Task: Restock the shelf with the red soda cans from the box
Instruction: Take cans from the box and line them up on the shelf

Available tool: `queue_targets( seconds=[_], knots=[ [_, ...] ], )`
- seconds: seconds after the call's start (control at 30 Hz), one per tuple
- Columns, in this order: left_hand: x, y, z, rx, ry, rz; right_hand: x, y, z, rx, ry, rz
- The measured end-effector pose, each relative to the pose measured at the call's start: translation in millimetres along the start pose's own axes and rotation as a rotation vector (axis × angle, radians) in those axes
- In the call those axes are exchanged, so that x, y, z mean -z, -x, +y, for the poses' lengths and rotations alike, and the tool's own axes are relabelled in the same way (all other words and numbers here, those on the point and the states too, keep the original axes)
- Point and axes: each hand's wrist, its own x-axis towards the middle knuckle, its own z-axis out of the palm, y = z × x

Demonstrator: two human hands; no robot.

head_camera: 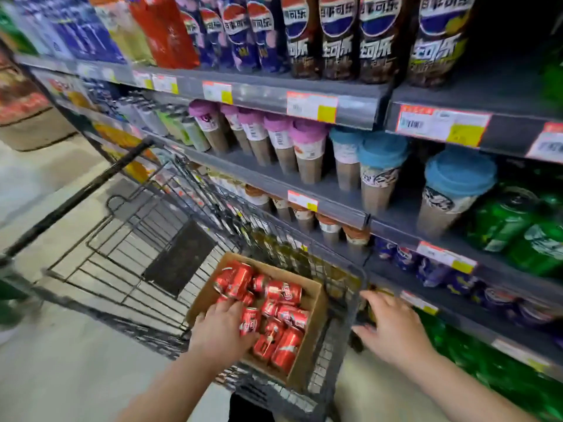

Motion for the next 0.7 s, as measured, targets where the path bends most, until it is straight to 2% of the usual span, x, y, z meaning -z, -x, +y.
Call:
queue_targets(
  seconds=[0.3, 0.53, 0.7],
  knots=[
    [-25.9, -177.5, -84.1, -0.16, -0.103, -0.202, -79.3, -55.5, -91.0, -0.351, -0.101, -0.075],
    [-68.2, -279.5, -117.8, -0.036, 0.085, -0.355, -130.6, -98.5, -147.0, -0.411, -0.097, -0.158],
    [-122.2, -309.1, -112.6, 0.054, 0.073, -0.376, -181.0, -125.1, -152.8, -0.424, -0.142, -0.217]
  ],
)
